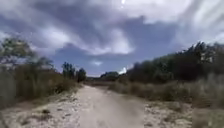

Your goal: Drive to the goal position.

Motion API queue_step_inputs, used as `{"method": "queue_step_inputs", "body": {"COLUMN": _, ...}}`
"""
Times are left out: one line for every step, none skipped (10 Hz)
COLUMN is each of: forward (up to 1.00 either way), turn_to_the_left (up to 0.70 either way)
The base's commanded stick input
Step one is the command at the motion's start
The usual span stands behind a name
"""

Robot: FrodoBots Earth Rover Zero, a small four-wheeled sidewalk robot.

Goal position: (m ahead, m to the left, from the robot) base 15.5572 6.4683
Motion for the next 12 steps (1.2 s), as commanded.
{"method": "queue_step_inputs", "body": {"forward": 0.85, "turn_to_the_left": 0.34}}
{"method": "queue_step_inputs", "body": {"forward": 0.85, "turn_to_the_left": 0.2}}
{"method": "queue_step_inputs", "body": {"forward": 0.85, "turn_to_the_left": 0.0}}
{"method": "queue_step_inputs", "body": {"forward": 0.85, "turn_to_the_left": 0.01}}
{"method": "queue_step_inputs", "body": {"forward": 0.85, "turn_to_the_left": 0.11}}
{"method": "queue_step_inputs", "body": {"forward": 0.85, "turn_to_the_left": 0.29}}
{"method": "queue_step_inputs", "body": {"forward": 0.85, "turn_to_the_left": 0.34}}
{"method": "queue_step_inputs", "body": {"forward": 0.85, "turn_to_the_left": 0.25}}
{"method": "queue_step_inputs", "body": {"forward": 0.85, "turn_to_the_left": 0.06}}
{"method": "queue_step_inputs", "body": {"forward": 0.85, "turn_to_the_left": 0.0}}
{"method": "queue_step_inputs", "body": {"forward": 0.85, "turn_to_the_left": 0.0}}
{"method": "queue_step_inputs", "body": {"forward": 0.85, "turn_to_the_left": 0.03}}
